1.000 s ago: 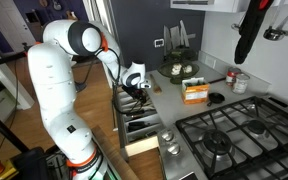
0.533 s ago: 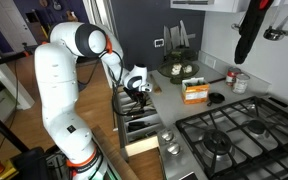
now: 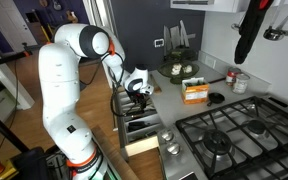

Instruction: Remove two wooden utensils from the middle compartment at the same time and put them on the counter top

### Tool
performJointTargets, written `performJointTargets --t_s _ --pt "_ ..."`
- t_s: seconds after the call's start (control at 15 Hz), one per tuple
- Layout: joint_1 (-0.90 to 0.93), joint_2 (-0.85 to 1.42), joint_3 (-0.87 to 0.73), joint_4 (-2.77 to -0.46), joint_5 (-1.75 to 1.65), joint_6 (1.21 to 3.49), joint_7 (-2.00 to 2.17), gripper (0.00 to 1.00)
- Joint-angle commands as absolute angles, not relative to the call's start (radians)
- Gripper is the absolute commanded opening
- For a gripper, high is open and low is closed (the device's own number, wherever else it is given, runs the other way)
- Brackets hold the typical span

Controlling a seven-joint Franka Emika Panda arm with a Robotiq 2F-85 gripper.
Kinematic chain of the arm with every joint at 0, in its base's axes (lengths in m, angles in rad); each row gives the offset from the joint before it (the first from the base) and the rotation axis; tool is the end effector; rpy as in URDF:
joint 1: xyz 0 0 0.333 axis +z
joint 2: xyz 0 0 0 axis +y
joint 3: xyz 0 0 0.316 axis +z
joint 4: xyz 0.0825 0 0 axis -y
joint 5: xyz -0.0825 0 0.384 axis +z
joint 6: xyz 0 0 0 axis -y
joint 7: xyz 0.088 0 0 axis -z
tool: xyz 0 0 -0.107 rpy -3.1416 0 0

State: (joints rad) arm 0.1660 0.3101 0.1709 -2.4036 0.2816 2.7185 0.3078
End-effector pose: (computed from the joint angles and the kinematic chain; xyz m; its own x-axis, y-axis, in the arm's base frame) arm 0.4714 0.1582 0.1882 0.9712 -0.2282 -0.0686 -0.2363 -0.9597 -0.1525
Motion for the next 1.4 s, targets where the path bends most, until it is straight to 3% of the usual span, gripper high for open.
performJointTargets --t_s 0.0,0.13,0.4,0.47,0.53,0.6,0.8,1.33 --pt "0.173 0.332 0.165 -2.404 0.304 2.755 0.337 0.51" --pt "0.175 0.331 0.156 -2.408 0.299 2.752 0.346 0.46" --pt "0.181 0.325 0.148 -2.409 0.286 2.745 0.363 0.59" --pt "0.182 0.324 0.148 -2.407 0.284 2.742 0.363 0.43" --pt "0.184 0.323 0.148 -2.406 0.284 2.741 0.365 0.34" --pt "0.185 0.321 0.147 -2.406 0.28 2.738 0.364 0.33" --pt "0.185 0.319 0.139 -2.408 0.276 2.73 0.368 0.12" --pt "0.191 0.293 0.149 -2.406 0.278 2.706 0.373 0.12"
